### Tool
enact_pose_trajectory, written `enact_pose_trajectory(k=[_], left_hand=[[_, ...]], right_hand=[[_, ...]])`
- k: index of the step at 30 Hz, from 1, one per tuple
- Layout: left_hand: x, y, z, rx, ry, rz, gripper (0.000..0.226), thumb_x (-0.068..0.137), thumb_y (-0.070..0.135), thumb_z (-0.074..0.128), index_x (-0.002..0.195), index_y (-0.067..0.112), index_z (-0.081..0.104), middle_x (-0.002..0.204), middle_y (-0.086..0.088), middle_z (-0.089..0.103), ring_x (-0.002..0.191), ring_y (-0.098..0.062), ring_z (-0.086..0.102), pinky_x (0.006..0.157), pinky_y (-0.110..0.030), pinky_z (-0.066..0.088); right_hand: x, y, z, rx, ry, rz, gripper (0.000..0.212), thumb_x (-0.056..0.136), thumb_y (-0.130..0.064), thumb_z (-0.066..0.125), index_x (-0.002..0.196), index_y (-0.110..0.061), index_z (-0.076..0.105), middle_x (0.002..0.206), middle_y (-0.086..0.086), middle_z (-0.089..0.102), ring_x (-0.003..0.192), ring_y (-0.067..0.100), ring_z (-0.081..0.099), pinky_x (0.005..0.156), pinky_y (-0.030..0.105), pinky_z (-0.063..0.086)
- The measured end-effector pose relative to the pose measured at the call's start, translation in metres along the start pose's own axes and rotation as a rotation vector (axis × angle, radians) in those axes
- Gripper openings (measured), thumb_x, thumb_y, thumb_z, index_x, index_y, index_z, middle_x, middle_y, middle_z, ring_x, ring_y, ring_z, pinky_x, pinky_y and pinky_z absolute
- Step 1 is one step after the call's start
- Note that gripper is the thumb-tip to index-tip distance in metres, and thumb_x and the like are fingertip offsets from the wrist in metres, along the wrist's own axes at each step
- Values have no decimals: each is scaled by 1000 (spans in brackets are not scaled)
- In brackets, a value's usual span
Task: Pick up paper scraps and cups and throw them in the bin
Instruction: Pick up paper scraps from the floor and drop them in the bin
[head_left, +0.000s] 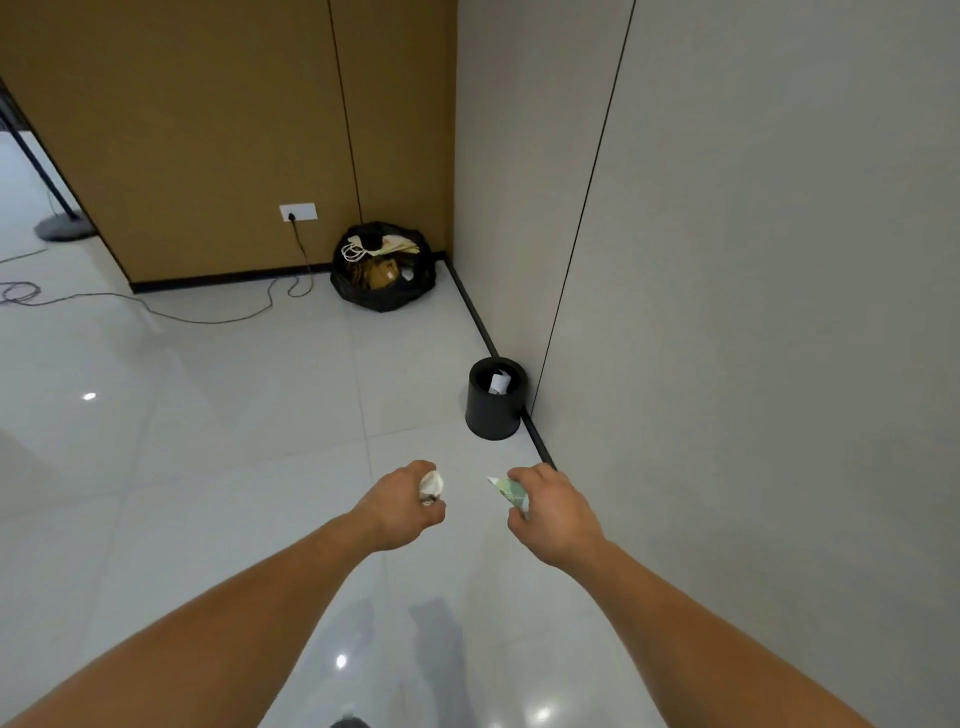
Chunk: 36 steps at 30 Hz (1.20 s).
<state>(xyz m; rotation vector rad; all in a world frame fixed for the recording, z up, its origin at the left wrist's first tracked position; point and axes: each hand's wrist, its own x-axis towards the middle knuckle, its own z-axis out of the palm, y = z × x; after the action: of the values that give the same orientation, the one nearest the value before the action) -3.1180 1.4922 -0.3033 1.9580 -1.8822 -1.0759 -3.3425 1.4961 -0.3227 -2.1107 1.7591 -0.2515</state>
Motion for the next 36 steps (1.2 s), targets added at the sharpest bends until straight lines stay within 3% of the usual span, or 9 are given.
enact_pose_trajectory(k=[8,14,18,26,32,36], left_hand=[[159,-31,-71,-42,-25,22,62,88,30,60,143,19,34,133,-7,51,105,-24,57,85,-29,47],[270,-29,-125,-15,-111,72,50,87,29,61,132,19,43,113,-2,54,96,-23,58,79,-30,48],[342,-10,-137,40,-182,121,48,86,29,63,129,19,45,108,1,53,94,-20,55,77,-26,45],[497,43,-131,79,-257,144,46,87,28,64,128,16,47,117,-5,56,98,-18,53,82,-25,43],[600,80,-139,168,-289,157,24,84,26,65,97,14,48,92,-5,56,88,-24,56,76,-26,43],[657,89,-130,175,-357,128,43,87,32,65,124,16,49,115,-4,59,101,-23,57,86,-29,46]], right_hand=[[162,-27,13,12,-7,52,50,92,-29,52,141,-24,44,134,-1,46,119,20,46,93,29,43],[258,-33,3,38,14,161,49,91,-29,53,139,-25,45,133,-3,46,120,19,46,93,28,41],[314,-18,-3,70,21,230,51,92,-30,54,142,-26,43,136,-4,45,123,18,45,98,27,39],[459,55,-11,103,14,259,50,92,-30,53,141,-24,44,135,0,47,121,20,47,97,27,42],[550,104,-28,115,-62,256,52,92,-31,53,143,-24,43,136,2,46,121,22,47,99,29,42],[599,128,-34,142,-84,292,52,92,-28,55,142,-25,44,135,2,47,121,22,47,100,30,43]])
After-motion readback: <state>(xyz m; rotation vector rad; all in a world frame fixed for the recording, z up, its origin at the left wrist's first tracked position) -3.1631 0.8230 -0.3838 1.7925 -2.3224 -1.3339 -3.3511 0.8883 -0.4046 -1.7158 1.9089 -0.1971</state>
